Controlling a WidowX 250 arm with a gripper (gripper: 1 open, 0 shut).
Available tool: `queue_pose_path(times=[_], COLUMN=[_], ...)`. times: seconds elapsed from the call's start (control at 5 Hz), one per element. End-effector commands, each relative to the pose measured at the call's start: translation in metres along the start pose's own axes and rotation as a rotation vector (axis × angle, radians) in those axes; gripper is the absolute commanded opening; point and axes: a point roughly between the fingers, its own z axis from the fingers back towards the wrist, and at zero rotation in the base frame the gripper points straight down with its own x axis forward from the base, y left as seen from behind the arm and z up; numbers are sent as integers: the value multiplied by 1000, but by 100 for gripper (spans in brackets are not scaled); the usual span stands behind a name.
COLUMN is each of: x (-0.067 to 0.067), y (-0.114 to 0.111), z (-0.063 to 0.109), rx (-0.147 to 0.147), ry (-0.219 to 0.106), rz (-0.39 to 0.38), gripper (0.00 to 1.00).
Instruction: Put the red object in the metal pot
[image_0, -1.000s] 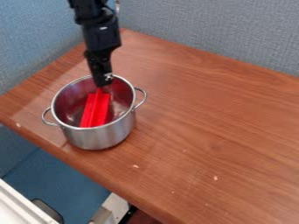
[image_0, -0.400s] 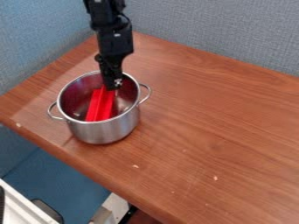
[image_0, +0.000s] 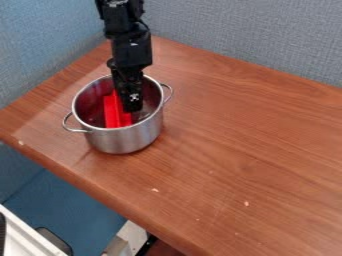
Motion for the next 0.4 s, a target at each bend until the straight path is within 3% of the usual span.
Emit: queue_pose_path(times=[0.0, 0.2], x=[-6, -7], y=[8, 6], z=[12, 16], rx=[37, 41], ry=[-18, -26], rz=[26, 28], gripper=[0, 0])
